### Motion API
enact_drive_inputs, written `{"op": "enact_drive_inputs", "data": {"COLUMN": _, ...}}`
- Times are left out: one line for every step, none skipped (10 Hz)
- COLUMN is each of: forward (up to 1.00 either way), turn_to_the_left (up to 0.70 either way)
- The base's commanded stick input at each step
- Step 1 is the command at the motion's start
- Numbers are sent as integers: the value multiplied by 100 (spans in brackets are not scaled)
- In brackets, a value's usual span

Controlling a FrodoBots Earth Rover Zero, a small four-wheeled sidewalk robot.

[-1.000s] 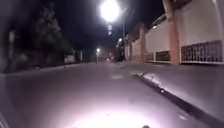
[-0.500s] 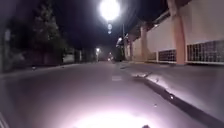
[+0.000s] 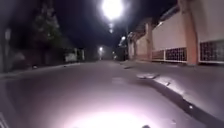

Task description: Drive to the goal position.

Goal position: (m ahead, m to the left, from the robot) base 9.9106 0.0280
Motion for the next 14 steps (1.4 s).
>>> {"op": "enact_drive_inputs", "data": {"forward": 70, "turn_to_the_left": 1}}
{"op": "enact_drive_inputs", "data": {"forward": 70, "turn_to_the_left": 1}}
{"op": "enact_drive_inputs", "data": {"forward": 70, "turn_to_the_left": 1}}
{"op": "enact_drive_inputs", "data": {"forward": 70, "turn_to_the_left": -18}}
{"op": "enact_drive_inputs", "data": {"forward": 70, "turn_to_the_left": -34}}
{"op": "enact_drive_inputs", "data": {"forward": 70, "turn_to_the_left": -14}}
{"op": "enact_drive_inputs", "data": {"forward": 70, "turn_to_the_left": 1}}
{"op": "enact_drive_inputs", "data": {"forward": 70, "turn_to_the_left": 1}}
{"op": "enact_drive_inputs", "data": {"forward": 70, "turn_to_the_left": 1}}
{"op": "enact_drive_inputs", "data": {"forward": 70, "turn_to_the_left": 1}}
{"op": "enact_drive_inputs", "data": {"forward": 70, "turn_to_the_left": 1}}
{"op": "enact_drive_inputs", "data": {"forward": 70, "turn_to_the_left": 1}}
{"op": "enact_drive_inputs", "data": {"forward": 70, "turn_to_the_left": 1}}
{"op": "enact_drive_inputs", "data": {"forward": 70, "turn_to_the_left": 1}}
